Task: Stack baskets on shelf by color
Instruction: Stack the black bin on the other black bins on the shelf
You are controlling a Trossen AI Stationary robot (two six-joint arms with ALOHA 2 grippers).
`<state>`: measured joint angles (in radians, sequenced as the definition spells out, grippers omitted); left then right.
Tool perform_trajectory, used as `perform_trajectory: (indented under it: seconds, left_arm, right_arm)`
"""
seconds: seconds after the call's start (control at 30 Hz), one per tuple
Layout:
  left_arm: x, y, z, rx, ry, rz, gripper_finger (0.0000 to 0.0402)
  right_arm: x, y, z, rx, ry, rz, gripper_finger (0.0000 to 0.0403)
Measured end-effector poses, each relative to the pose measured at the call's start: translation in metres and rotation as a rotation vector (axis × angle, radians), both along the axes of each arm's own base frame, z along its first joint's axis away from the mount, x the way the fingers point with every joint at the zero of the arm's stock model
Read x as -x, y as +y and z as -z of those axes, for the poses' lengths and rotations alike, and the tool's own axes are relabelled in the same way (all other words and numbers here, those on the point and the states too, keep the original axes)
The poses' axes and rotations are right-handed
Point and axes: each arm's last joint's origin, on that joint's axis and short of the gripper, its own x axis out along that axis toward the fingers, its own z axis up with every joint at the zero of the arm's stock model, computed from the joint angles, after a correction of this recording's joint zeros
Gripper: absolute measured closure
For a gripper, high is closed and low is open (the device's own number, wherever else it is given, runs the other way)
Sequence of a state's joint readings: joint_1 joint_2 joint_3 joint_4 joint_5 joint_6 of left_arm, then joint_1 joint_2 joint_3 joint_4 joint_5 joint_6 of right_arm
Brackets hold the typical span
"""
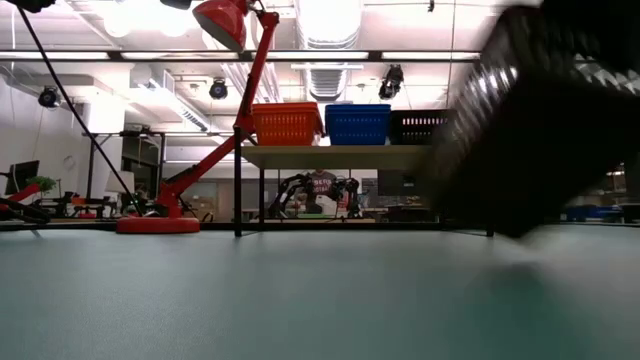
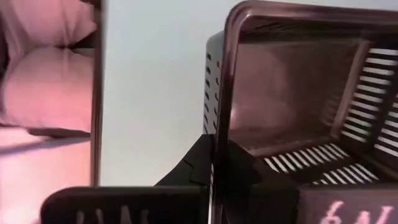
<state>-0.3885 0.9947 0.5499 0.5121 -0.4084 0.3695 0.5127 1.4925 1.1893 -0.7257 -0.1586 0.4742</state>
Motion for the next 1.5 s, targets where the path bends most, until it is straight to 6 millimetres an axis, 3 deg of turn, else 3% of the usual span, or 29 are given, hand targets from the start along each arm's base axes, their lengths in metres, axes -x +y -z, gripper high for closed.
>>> perform_trajectory:
  seconds: [0.13, 0.33, 0.5, 0.67, 1.13, 1.33, 1.5]
  left_arm:
    - [0.0, 0.0, 0.001, -0.003, 0.008, 0.0, 0.029]
    - [0.0, 0.0, 0.002, -0.006, 0.016, 0.0, 0.029]
    - [0.0, 0.0, 0.003, -0.01, 0.023, 0.0, 0.029]
    - [0.0, 0.0, 0.002, 0.009, 0.022, 0.0, 0.029]
    - [0.0, 0.0, 0.002, 0.01, 0.021, 0.0, 0.029]
    - [0.0, 0.0, 0.002, 0.01, 0.022, 0.001, 0.029]
    - [0.0, 0.0, 0.002, 0.01, 0.022, 0.0, 0.029]
  right_arm:
    - [-0.01, 0.001, -0.03, 0.138, -0.176, -0.107, 0.0392]
    - [-0.013, -0.005, -0.074, 0.398, -0.303, -0.155, 0.0392]
    - [-0.009, -0.02, -0.101, 0.636, -0.317, -0.06, 0.0391]
    - [-0.006, -0.055, -0.119, 0.786, -0.195, 0.016, 0.0394]
    - [-0.008, -0.183, -0.147, 0.9, 0.053, 0.126, 0.0394]
    - [0.0, -0.232, -0.145, 0.759, 0.107, 0.146, 0.0394]
    - [0.007, -0.255, -0.144, 0.672, 0.111, 0.159, 0.0394]
